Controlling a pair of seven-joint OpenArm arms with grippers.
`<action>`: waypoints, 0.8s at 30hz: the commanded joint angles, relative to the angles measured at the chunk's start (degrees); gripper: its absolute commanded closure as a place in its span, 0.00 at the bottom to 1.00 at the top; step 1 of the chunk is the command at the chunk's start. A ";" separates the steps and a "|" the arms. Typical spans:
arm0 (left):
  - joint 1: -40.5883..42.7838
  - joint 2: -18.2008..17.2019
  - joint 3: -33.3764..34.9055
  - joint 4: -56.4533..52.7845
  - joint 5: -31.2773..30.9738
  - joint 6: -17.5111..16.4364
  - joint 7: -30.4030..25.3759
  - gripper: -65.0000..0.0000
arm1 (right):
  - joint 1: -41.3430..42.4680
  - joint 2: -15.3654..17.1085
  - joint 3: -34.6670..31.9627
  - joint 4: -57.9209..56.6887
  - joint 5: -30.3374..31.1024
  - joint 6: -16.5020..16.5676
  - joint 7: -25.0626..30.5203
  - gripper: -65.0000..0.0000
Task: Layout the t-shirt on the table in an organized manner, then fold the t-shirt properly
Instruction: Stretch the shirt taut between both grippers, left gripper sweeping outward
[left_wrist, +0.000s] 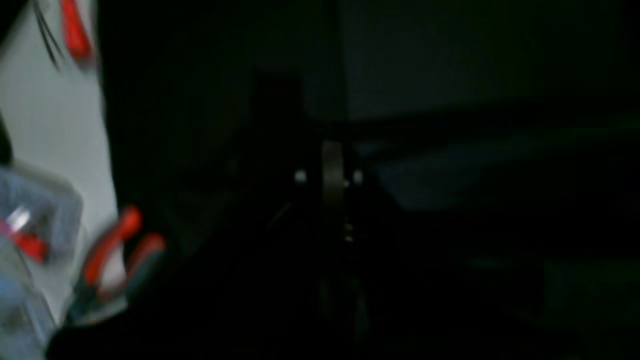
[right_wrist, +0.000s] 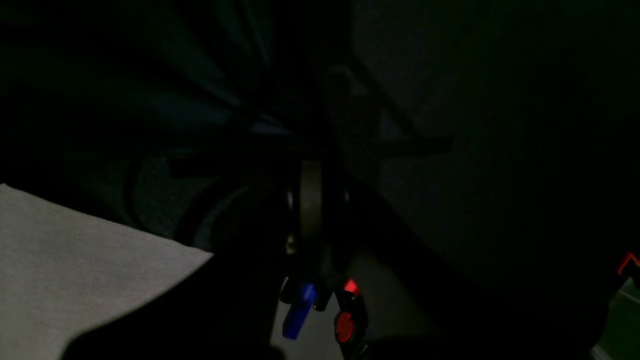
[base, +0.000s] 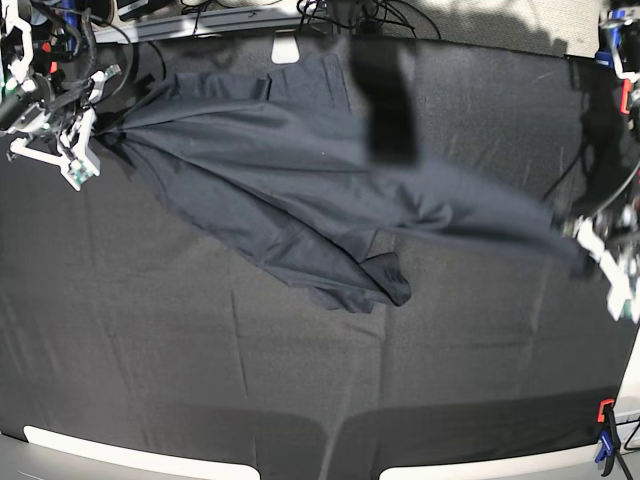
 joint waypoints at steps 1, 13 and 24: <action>1.25 -1.51 -0.35 0.85 0.46 0.15 -0.31 1.00 | 0.17 1.14 0.66 0.74 -0.24 0.72 -0.74 1.00; 19.39 -1.64 -0.33 0.92 -10.16 -1.97 2.64 1.00 | 0.17 1.73 0.66 0.74 -16.68 4.68 -7.78 1.00; 21.29 -1.62 -0.33 0.92 -11.19 -3.10 2.60 1.00 | 0.17 6.01 0.66 0.72 -21.27 0.57 -8.00 1.00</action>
